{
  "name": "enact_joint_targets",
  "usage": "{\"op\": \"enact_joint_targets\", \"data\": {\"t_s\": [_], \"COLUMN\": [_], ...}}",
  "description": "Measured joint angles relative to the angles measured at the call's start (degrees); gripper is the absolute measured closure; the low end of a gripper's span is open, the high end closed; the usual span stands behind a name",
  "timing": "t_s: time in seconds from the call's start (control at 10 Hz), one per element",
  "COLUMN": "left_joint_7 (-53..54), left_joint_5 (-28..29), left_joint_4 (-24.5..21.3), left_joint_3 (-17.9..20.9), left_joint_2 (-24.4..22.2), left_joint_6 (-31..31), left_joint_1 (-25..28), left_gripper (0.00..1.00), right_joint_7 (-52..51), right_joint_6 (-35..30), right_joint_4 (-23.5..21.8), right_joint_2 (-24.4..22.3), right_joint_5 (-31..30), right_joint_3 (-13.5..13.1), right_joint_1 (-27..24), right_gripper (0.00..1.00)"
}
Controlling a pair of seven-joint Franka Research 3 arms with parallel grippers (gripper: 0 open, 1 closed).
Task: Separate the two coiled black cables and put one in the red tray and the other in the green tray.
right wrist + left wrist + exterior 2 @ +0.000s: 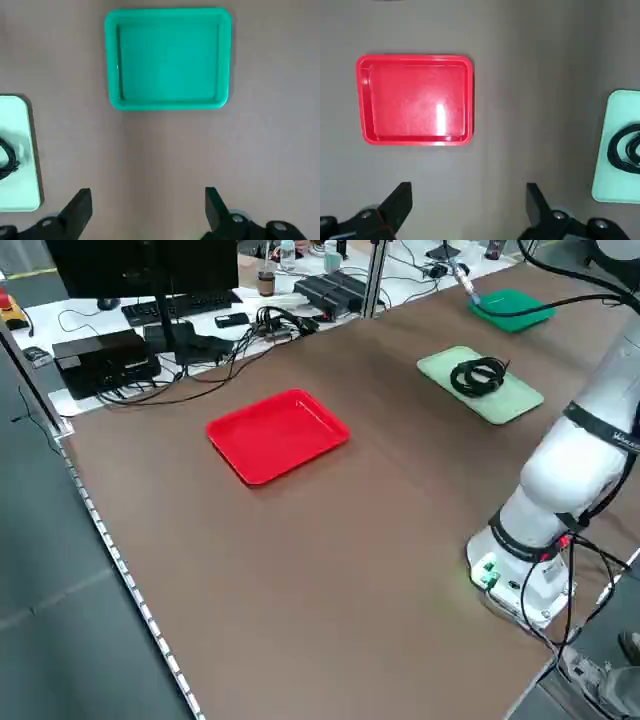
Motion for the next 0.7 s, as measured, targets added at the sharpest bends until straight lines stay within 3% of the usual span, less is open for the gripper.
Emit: {"op": "enact_joint_targets", "data": {"t_s": [0.7], "left_joint_7": [0.0], "left_joint_5": [0.0], "left_joint_4": [0.0], "left_joint_3": [-0.4], "left_joint_2": [0.3], "left_joint_6": [0.3], "left_joint_1": [0.0], "left_gripper": [0.01], "right_joint_7": [0.0], "right_joint_6": [-0.2], "right_joint_4": [-1.4], "right_joint_2": [0.0], "right_joint_5": [0.1], "right_joint_3": [0.1], "right_joint_1": [0.0], "right_gripper": [0.00]}}
